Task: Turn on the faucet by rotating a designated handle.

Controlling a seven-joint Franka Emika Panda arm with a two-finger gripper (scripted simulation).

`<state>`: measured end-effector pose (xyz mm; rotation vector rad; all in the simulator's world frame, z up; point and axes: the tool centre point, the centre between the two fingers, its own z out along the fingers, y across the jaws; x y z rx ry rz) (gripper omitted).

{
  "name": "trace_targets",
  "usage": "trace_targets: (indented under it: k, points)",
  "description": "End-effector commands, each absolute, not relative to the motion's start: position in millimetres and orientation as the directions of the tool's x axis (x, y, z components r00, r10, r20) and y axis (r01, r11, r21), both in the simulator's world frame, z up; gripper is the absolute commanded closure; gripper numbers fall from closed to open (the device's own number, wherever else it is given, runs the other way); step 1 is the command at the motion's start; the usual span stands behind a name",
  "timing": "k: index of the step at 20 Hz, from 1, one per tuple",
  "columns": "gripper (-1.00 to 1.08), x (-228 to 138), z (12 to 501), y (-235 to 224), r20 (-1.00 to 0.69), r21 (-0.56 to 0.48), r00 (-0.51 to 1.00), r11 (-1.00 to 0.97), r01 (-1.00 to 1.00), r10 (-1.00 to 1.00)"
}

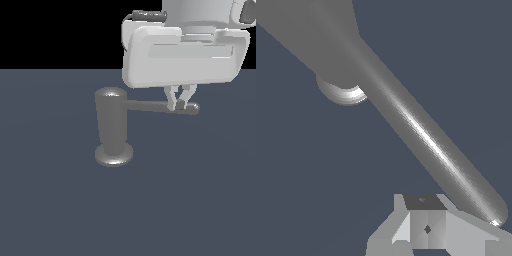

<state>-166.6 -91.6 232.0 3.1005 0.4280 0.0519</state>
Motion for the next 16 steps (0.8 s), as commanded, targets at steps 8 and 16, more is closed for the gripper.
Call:
trace_targets:
  k: [8,16]
  points:
    - [1.08,-147,231,-103,0.028,0.014,0.964,-0.964,0.264,0.264]
    - [1.08,-124,229,-114,0.023,0.011,0.965,-0.966,0.26,0.26]
